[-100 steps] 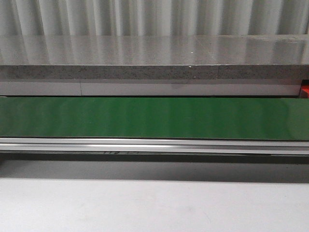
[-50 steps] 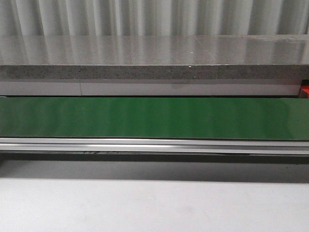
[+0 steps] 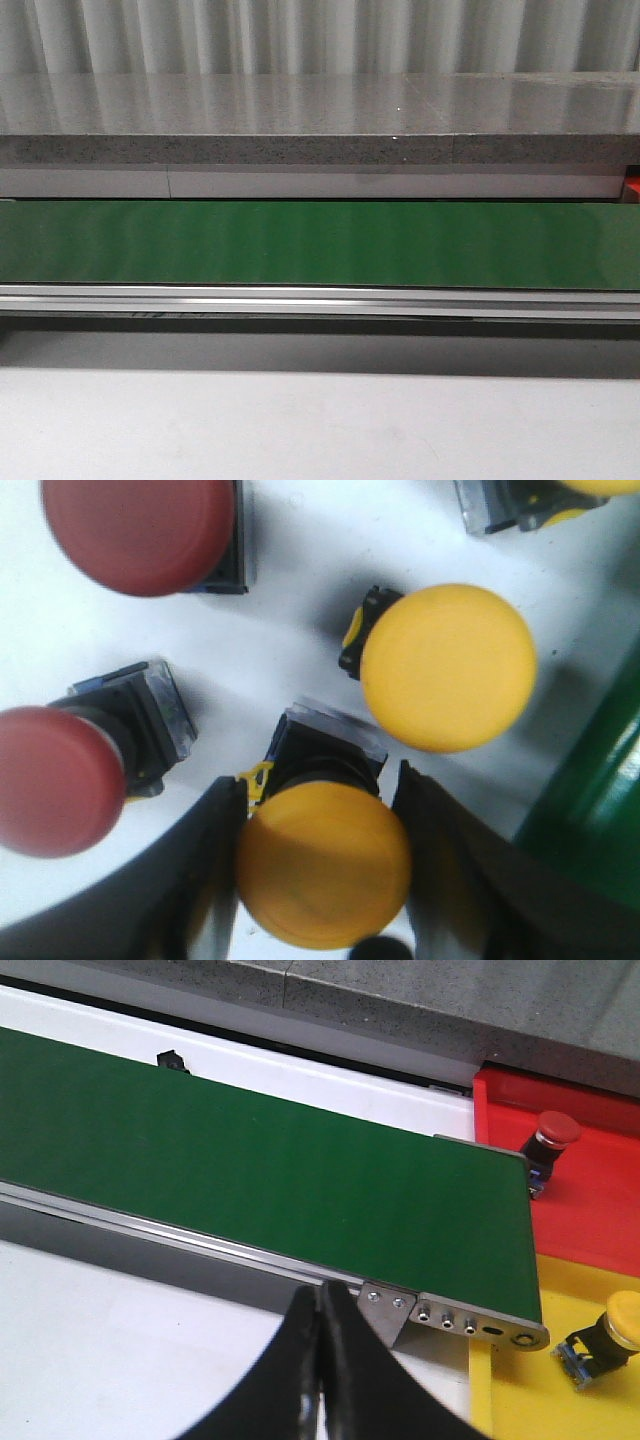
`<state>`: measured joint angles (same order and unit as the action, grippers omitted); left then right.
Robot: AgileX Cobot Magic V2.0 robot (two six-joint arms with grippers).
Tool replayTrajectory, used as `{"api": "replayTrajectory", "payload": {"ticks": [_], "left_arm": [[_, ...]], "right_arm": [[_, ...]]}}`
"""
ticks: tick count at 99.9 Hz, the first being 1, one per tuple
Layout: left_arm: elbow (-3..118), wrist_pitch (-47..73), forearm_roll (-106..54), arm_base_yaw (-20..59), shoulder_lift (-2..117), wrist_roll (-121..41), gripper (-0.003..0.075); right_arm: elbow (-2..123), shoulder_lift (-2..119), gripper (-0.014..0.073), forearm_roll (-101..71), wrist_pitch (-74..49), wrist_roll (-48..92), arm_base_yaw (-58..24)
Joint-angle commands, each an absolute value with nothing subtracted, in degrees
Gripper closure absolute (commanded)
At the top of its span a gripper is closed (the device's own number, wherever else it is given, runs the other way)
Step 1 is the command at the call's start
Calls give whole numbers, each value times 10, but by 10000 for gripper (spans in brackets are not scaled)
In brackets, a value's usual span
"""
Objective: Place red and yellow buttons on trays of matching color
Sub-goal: 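Grasp another yellow button with the left gripper and set it on the belt, then grasp another red button with the left gripper and set it on the belt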
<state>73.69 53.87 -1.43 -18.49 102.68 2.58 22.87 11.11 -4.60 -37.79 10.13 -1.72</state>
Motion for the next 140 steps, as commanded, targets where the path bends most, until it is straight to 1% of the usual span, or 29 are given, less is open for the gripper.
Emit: {"api": "replayTrajectory", "payload": {"ticks": [1,16,27,45,68,72,77,80,82,84,89,92,96,106,121,140], "left_arm": [[754,544,-19,-179,964,13,560],[754,564,-19,-154,915,-6,560],[754,568,-19,-122,896,-9,560],[754,578,-19,-66,904,-9,560],[754,575,-23,-47,926,-10,548],[754,574,-23,-47,929,-12,523],[754,572,-26,-47,929,-12,466],[754,568,-30,-47,929,-12,421],[755,566,-33,-47,929,-12,367],[755,563,-35,-47,929,-12,339],[755,555,-46,-47,929,-12,231],[755,552,-56,-47,929,-12,189],[756,552,-61,-47,929,-12,154],[762,549,-78,-47,926,-18,156],[764,523,-75,-49,883,-18,164],[764,546,-53,-99,836,-18,164]], "right_arm": [[242,117,659,-44,-337,102,-19],[242,117,659,-44,-337,102,-19],[242,117,659,-44,-337,102,-19],[242,117,659,-44,-337,102,-19],[242,117,659,-44,-337,102,-19],[242,117,659,-44,-337,102,-19],[242,117,659,-44,-337,102,-19],[242,117,659,-44,-337,102,-19],[242,117,659,-44,-337,102,-19],[242,117,659,-44,-337,102,-19],[242,117,659,-44,-337,102,-19],[242,117,659,-44,-337,102,-19],[242,117,659,-44,-337,102,-19],[242,117,659,-44,-337,102,-19],[242,117,659,-44,-337,102,-19],[242,117,659,-44,-337,102,-19]]}}
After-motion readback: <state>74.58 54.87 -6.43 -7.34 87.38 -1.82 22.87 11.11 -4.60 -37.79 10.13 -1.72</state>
